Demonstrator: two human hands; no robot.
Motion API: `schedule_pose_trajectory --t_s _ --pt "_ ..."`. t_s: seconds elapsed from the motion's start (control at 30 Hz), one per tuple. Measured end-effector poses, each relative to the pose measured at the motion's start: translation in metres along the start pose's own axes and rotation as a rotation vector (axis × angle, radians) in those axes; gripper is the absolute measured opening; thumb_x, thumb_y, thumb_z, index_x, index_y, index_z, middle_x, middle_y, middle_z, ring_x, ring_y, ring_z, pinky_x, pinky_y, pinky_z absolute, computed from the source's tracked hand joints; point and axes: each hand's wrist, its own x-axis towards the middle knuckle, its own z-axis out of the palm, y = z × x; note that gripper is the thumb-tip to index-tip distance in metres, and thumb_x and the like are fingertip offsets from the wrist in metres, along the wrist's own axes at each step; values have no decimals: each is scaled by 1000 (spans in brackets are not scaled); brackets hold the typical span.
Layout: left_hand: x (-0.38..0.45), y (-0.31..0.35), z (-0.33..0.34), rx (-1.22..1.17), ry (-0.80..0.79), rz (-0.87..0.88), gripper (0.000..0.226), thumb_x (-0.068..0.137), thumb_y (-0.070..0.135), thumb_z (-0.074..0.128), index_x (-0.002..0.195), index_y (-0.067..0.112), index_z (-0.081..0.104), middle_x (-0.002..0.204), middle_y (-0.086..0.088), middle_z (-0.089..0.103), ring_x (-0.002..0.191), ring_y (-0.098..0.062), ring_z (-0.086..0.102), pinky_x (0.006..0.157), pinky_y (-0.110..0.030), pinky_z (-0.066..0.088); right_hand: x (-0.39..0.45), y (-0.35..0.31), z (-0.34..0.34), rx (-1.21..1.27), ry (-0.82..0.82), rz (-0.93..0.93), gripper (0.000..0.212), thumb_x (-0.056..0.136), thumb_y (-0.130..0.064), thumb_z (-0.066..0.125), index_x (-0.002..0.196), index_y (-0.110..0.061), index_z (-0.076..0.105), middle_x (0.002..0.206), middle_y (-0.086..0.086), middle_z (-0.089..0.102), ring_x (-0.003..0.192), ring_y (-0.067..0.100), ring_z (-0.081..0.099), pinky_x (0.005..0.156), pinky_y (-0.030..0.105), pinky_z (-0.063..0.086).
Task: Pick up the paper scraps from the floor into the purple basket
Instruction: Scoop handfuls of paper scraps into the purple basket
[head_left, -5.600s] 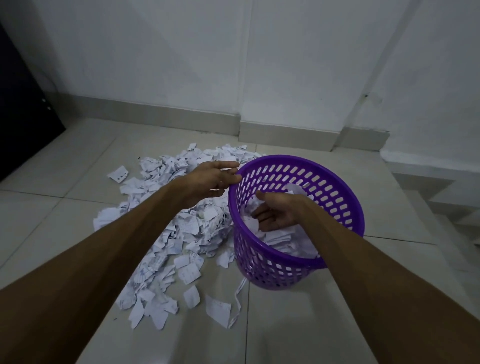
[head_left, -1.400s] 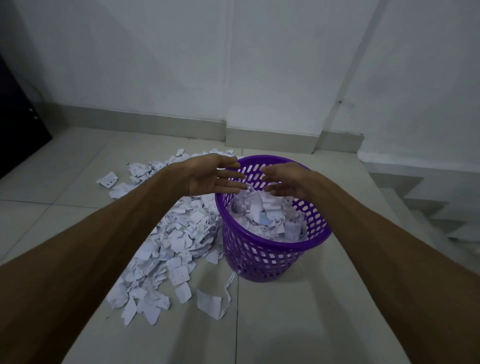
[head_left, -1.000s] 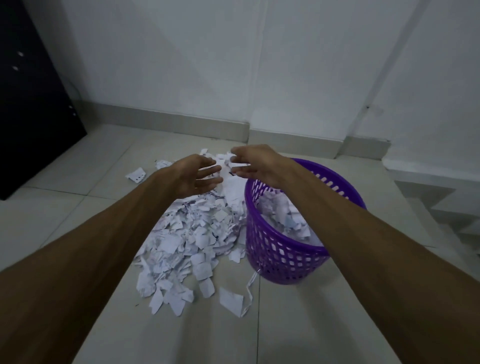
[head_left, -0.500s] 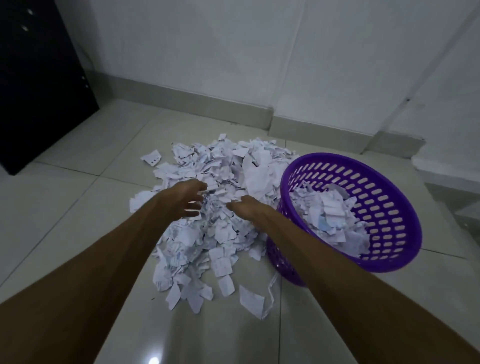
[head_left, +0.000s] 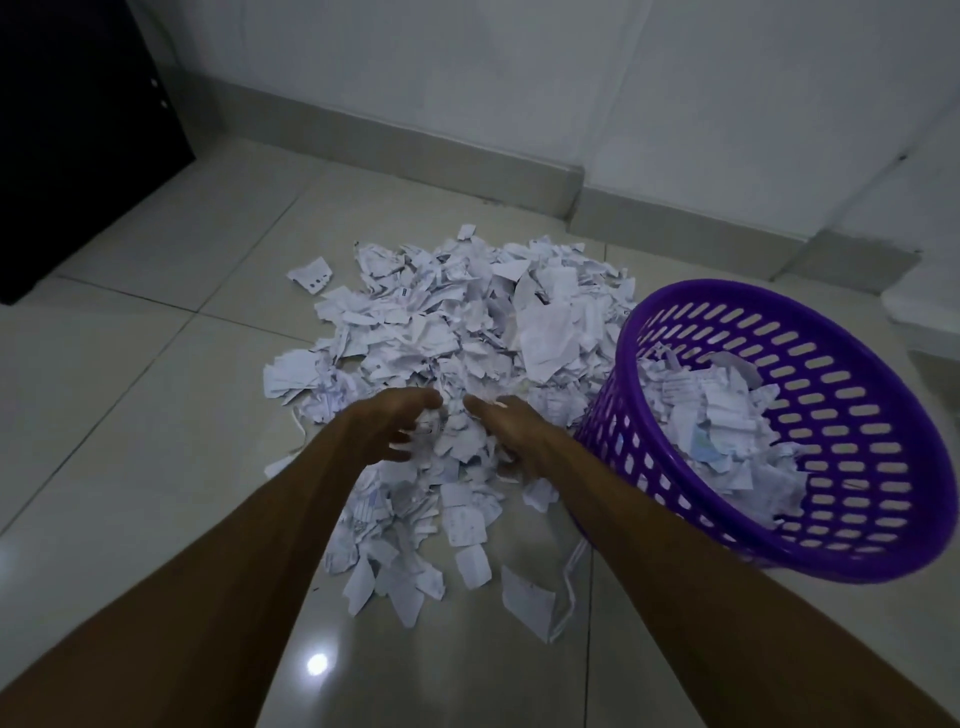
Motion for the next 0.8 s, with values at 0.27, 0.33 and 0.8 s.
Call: schedule_pose_trajectory --t_s 0.27,0.33,0.8 --pt "0 -3 -7 -69 -94 -19 39 92 42 61 120 15 60 111 -12 60 95 -26 59 89 -41 49 -22 -4 -3 209 -106 -96 24 87 -36 74 97 -17 63 94 11 68 94 30 67 89 52 55" --pt "-4 0 -5 -89 -147 -7 38 96 43 55 122 17 62 105 -12 63 94 -28 59 88 -40 50 -25 -5 0 186 -101 -141 24 84 -33 77 100 -16 69 96 12 72 89 29 69 82 48 59" --pt "-38 21 1 -85 -106 178 31 93 33 63 120 18 65 122 -13 66 96 -26 65 82 -34 54 -29 -21 -6 386 27 -223 34 79 -12 81 110 -6 69 110 17 71 102 32 69 95 49 54"
